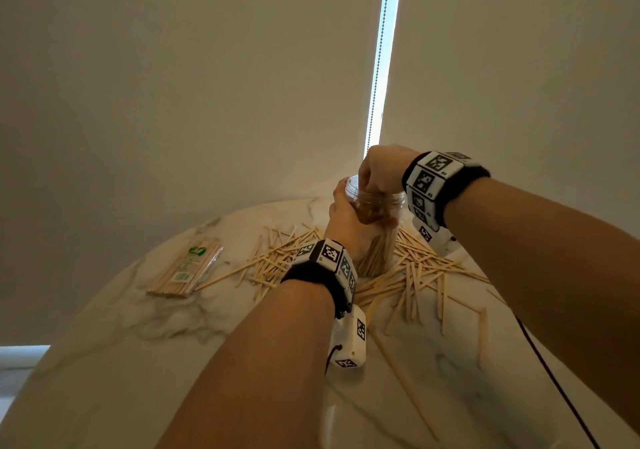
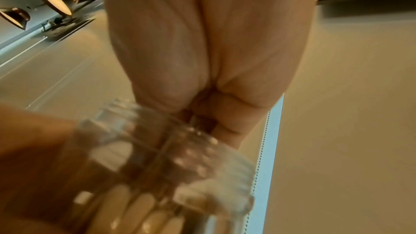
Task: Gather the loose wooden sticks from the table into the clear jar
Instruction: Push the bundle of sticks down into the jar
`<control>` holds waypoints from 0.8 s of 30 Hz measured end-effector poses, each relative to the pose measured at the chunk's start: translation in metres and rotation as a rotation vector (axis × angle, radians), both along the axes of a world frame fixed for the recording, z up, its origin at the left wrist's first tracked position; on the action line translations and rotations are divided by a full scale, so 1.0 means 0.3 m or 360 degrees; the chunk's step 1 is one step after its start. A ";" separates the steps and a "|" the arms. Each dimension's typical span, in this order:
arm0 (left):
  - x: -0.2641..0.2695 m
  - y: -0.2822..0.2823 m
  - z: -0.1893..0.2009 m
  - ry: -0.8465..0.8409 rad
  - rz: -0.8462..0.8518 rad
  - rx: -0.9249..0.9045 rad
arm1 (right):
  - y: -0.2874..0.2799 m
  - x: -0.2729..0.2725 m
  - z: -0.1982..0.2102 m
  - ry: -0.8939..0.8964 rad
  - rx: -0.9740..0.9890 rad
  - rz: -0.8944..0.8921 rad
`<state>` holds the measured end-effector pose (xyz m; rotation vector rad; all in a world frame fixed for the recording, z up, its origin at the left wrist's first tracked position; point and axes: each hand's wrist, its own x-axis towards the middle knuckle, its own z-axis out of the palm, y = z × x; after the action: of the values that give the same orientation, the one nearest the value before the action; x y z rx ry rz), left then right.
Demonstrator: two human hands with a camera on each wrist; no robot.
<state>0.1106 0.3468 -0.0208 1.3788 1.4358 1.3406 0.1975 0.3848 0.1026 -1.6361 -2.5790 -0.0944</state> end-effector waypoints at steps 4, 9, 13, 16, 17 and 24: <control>0.000 0.001 -0.005 0.0022 0.0025 0.0034 | 0.008 -0.012 0.011 -0.0315 -0.0049 0.0002; 0.002 -0.002 -0.010 0.0058 0.0045 0.0064 | 0.019 -0.080 -0.007 -0.0472 0.0191 -0.0005; 0.003 0.002 -0.015 -0.0011 0.0046 0.0051 | 0.055 -0.053 -0.008 -0.0548 0.0118 -0.0053; 0.007 0.009 -0.012 -0.0011 0.0032 0.0029 | 0.042 -0.063 -0.018 -0.0561 0.0209 -0.0037; 0.009 0.007 -0.012 -0.0009 0.0032 0.0020 | 0.039 -0.068 -0.020 -0.0535 0.0190 -0.0019; 0.002 0.011 -0.016 -0.0005 0.0046 0.0064 | 0.031 0.003 0.037 -0.0219 -0.0057 -0.0014</control>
<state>0.1111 0.3500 -0.0258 1.3859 1.4386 1.3965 0.1985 0.3942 0.1137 -1.7107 -2.6886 -0.1679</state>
